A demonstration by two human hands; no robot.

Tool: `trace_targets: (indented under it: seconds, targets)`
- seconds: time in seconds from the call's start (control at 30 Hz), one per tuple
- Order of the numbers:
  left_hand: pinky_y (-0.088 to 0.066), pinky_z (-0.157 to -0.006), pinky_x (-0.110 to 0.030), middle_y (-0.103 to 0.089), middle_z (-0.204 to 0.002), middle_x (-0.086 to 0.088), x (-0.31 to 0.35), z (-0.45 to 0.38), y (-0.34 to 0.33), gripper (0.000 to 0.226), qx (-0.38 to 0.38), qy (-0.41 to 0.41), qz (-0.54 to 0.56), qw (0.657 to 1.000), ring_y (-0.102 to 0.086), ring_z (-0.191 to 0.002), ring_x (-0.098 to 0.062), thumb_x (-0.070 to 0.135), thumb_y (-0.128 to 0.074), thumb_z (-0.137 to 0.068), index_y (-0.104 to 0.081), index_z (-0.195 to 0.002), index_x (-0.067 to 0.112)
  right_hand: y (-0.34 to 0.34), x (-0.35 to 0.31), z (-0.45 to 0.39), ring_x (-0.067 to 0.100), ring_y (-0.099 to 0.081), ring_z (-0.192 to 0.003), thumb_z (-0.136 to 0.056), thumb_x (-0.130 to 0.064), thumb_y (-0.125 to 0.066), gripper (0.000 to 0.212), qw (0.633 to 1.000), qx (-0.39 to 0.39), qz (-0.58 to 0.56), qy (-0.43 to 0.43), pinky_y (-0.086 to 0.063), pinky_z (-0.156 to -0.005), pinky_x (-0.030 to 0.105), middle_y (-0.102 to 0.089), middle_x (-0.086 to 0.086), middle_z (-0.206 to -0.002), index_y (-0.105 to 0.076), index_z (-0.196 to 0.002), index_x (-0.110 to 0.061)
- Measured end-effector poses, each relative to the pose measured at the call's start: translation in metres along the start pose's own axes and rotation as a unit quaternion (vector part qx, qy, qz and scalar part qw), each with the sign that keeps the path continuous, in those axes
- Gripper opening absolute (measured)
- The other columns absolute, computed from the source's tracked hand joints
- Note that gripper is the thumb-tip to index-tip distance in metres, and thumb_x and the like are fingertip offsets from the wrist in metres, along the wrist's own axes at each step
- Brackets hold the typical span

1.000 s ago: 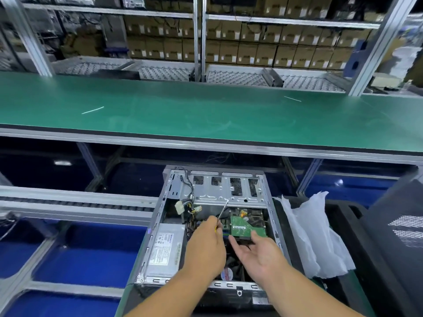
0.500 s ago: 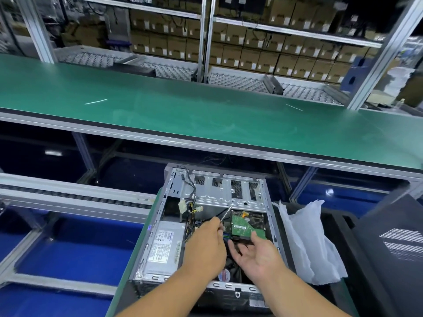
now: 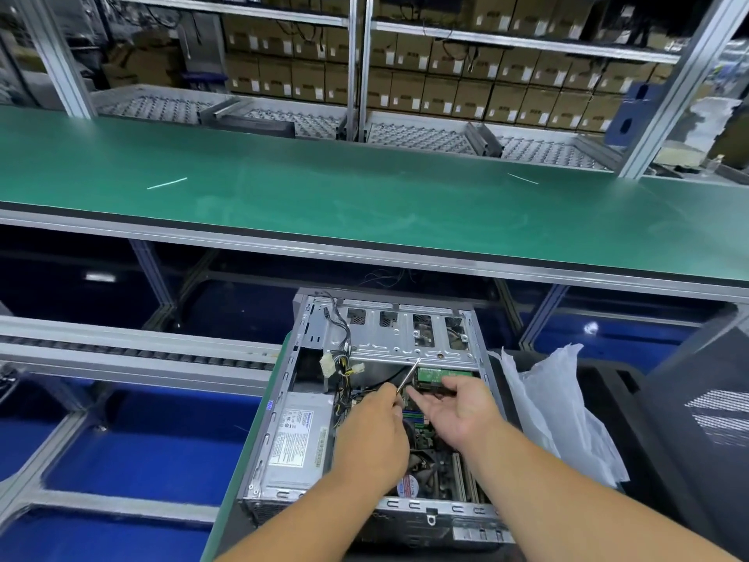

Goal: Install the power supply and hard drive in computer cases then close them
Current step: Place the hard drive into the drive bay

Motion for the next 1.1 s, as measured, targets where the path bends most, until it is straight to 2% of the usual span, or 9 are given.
trace_targets:
  seconds: [0.17,0.3,0.4,0.63,0.73,0.83,0.93,1.0,1.1]
  targets:
    - [-0.052,-0.076,-0.041,-0.057,-0.092,0.009,0.000,-0.001,-0.002,0.015,-0.007,-0.002,-0.006,1.000,-0.059,-0.081,-0.015,0.024,-0.037,-0.105,-0.049,-0.098,0.029,-0.013,-0.009,-0.012,0.056,-0.033,-0.143,-0.100,0.009,-0.041,0.052,1.000,0.000,0.021,0.011,-0.036,-0.113,0.069,-0.026,0.035,-0.157,-0.030,-0.150,0.006]
    - [-0.053,-0.073,-0.042,-0.060,-0.086,0.007,-0.002,-0.002,-0.005,0.016,-0.011,-0.001,-0.010,1.000,-0.061,-0.077,-0.013,0.025,-0.036,-0.106,-0.048,-0.096,0.029,-0.012,-0.012,-0.015,0.053,-0.029,-0.147,-0.101,0.005,-0.046,0.062,0.999,-0.018,0.026,-0.002,-0.037,-0.112,0.069,-0.018,0.037,-0.160,-0.024,-0.158,-0.003]
    - [-0.052,-0.070,-0.039,-0.059,-0.085,0.009,-0.003,-0.004,-0.007,0.015,-0.008,-0.001,-0.023,1.000,-0.060,-0.075,-0.012,0.027,-0.036,-0.106,-0.048,-0.097,0.031,-0.009,-0.013,-0.015,0.050,-0.028,-0.149,-0.105,0.000,-0.049,0.060,0.999,-0.036,0.022,-0.003,-0.042,-0.111,0.062,-0.011,0.033,-0.164,-0.023,-0.159,-0.002]
    - [-0.045,-0.067,-0.033,-0.057,-0.087,0.012,-0.004,-0.006,-0.009,0.015,0.007,0.018,-0.054,0.998,-0.055,-0.076,-0.008,0.026,-0.038,-0.105,-0.045,-0.095,0.035,-0.004,-0.010,-0.019,0.048,-0.035,-0.146,-0.105,0.001,-0.051,0.052,0.998,-0.047,0.042,0.004,-0.049,-0.107,0.057,-0.019,0.031,-0.163,-0.032,-0.153,0.004]
    - [-0.040,-0.060,-0.029,-0.059,-0.086,0.013,-0.004,-0.004,-0.008,0.017,0.012,0.039,-0.063,0.997,-0.054,-0.072,0.000,0.028,-0.039,-0.105,-0.045,-0.093,0.037,-0.002,-0.009,-0.022,0.046,-0.041,-0.142,-0.103,0.002,-0.054,0.050,0.998,-0.047,0.051,0.007,-0.053,-0.101,0.056,-0.024,0.028,-0.162,-0.037,-0.149,0.005]
    - [-0.036,-0.054,-0.024,-0.060,-0.077,0.012,-0.004,-0.004,-0.009,0.018,0.011,0.066,-0.059,0.996,-0.054,-0.066,0.002,0.028,-0.039,-0.105,-0.044,-0.090,0.037,0.001,-0.007,-0.024,0.045,-0.047,-0.137,-0.102,0.001,-0.056,0.049,0.997,-0.050,0.057,0.009,-0.057,-0.094,0.052,-0.028,0.027,-0.160,-0.039,-0.148,0.005]
    - [-0.038,-0.058,-0.027,-0.059,-0.083,0.012,-0.003,-0.003,-0.009,0.017,0.010,0.071,-0.065,0.995,-0.055,-0.071,-0.001,0.027,-0.038,-0.106,-0.045,-0.092,0.034,0.005,-0.003,-0.028,0.043,-0.059,-0.120,-0.104,0.000,-0.053,0.052,0.997,-0.055,0.055,0.013,-0.052,-0.104,0.055,-0.033,0.028,-0.158,-0.033,-0.152,0.004]
    - [-0.039,-0.062,-0.030,-0.058,-0.088,0.012,-0.002,-0.003,-0.009,0.017,0.009,0.070,-0.074,0.995,-0.055,-0.074,-0.002,0.027,-0.038,-0.106,-0.046,-0.094,0.034,0.007,-0.002,-0.030,0.041,-0.063,-0.106,-0.104,0.002,-0.051,0.051,0.997,-0.047,0.054,0.012,-0.053,-0.103,0.055,-0.035,0.028,-0.156,-0.034,-0.152,0.004]
    - [-0.039,-0.064,-0.031,-0.058,-0.092,0.013,-0.002,-0.002,-0.009,0.015,0.013,0.069,-0.090,0.993,-0.054,-0.076,-0.002,0.028,-0.037,-0.106,-0.047,-0.096,0.033,0.009,-0.003,-0.033,0.040,-0.064,-0.104,-0.104,0.002,-0.052,0.051,0.997,-0.042,0.058,0.010,-0.055,-0.100,0.054,-0.037,0.026,-0.155,-0.035,-0.152,0.002]
Point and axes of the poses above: each hand's wrist, its own z-axis away from the middle knuckle, its own y-axis out of the back of the hand, x = y × z, the point moved 3 cm from there along -z, towards the middle knuckle
